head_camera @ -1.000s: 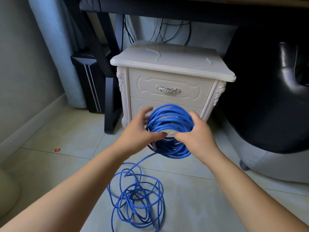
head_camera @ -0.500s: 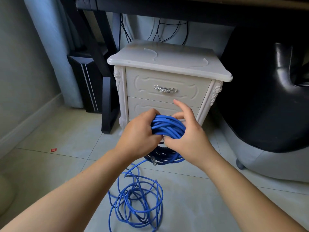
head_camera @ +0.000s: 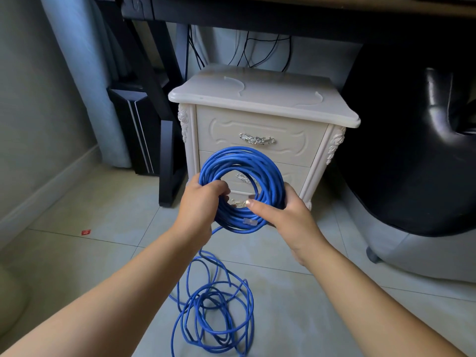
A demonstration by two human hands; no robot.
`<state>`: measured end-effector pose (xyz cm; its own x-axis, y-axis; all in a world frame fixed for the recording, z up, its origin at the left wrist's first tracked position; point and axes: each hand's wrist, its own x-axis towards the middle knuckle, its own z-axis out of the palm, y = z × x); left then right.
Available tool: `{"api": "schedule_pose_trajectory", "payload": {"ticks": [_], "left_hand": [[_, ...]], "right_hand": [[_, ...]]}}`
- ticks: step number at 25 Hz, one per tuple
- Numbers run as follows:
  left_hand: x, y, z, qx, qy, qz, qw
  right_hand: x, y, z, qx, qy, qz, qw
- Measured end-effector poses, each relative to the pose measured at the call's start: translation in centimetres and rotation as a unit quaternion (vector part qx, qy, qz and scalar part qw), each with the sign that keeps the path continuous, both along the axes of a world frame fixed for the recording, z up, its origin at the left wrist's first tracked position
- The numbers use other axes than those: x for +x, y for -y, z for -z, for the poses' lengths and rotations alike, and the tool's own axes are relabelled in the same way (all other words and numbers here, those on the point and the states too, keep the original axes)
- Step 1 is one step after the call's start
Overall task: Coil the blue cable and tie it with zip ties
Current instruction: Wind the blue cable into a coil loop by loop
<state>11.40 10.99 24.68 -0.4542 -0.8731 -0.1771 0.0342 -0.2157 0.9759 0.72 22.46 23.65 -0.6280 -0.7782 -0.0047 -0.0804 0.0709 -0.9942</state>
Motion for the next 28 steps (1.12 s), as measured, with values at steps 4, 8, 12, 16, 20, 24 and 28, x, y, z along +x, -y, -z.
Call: {"api": "schedule_pose_trajectory", "payload": {"ticks": [4,8,12,16,20,24,28], "left_hand": [[0.0,-0.4,0.2,0.024,-0.023,0.048,0.998],[0.7,0.2,0.0,0.002,0.055,0.191,0.98],[0.8,1.1,-0.2,-0.126,0.078,0.208,0.967],[0.5,0.3,0.1,-0.446,0.184,0.246,0.841],[0.5,0.3,0.0,-0.449,0.234,0.247,0.826],[1.1,1.0,-0.5,-0.373,0.184,0.247,0.875],[2.2,2.7,-1.0,-0.265,0.107,0.258,0.923]], "right_hand": [[-0.2,0.7,0.7,-0.025,0.031,0.065,0.997],[-1.2,0.3,0.1,-0.013,-0.001,0.108,0.994],[-1.4,-0.2,-0.5,0.084,-0.191,0.092,0.974],[0.1,-0.3,-1.0,0.162,-0.368,0.018,0.915],[0.1,-0.7,-2.0,0.182,-0.422,-0.029,0.888],[-1.7,-1.7,-2.6,0.113,-0.168,-0.128,0.971],[-3.8,-1.4,-1.1,0.057,0.042,-0.096,0.993]]}}
